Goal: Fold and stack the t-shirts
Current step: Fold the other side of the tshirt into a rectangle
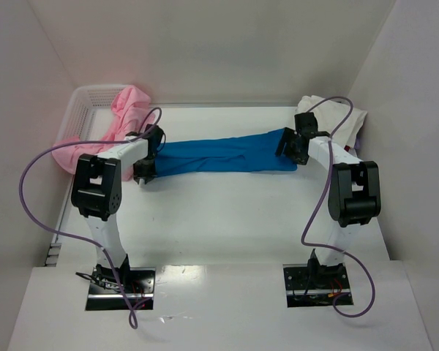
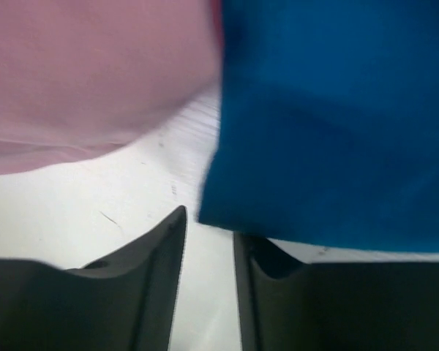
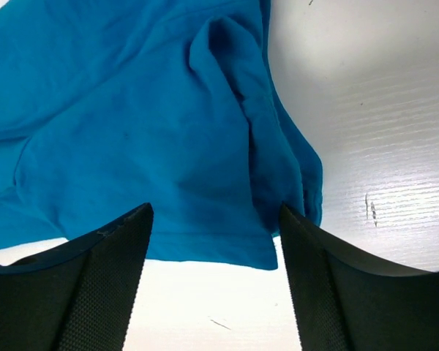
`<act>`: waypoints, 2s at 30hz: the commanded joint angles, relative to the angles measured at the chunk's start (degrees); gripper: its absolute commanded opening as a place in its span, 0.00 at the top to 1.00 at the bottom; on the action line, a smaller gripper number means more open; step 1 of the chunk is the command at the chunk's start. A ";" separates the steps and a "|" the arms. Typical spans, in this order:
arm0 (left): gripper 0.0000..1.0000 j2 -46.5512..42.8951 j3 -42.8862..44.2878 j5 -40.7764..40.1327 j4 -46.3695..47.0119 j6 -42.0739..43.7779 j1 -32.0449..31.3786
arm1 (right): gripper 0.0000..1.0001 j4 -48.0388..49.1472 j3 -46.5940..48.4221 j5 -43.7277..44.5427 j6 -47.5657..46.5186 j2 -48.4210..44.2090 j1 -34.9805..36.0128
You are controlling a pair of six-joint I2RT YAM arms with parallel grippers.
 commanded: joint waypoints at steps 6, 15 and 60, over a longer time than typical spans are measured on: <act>0.83 1.74 1.48 -5.21 0.04 2.38 0.60 | 0.50 1.62 -0.88 1.00 0.29 -0.45 -0.54; 1.00 1.75 0.43 -8.29 -0.57 4.05 1.64 | 0.93 0.31 -0.36 3.98 0.29 1.21 -0.54; 0.31 -12.30 0.25 17.81 3.47 6.69 1.03 | 0.10 -1.28 -7.74 2.23 -0.85 -8.10 -5.29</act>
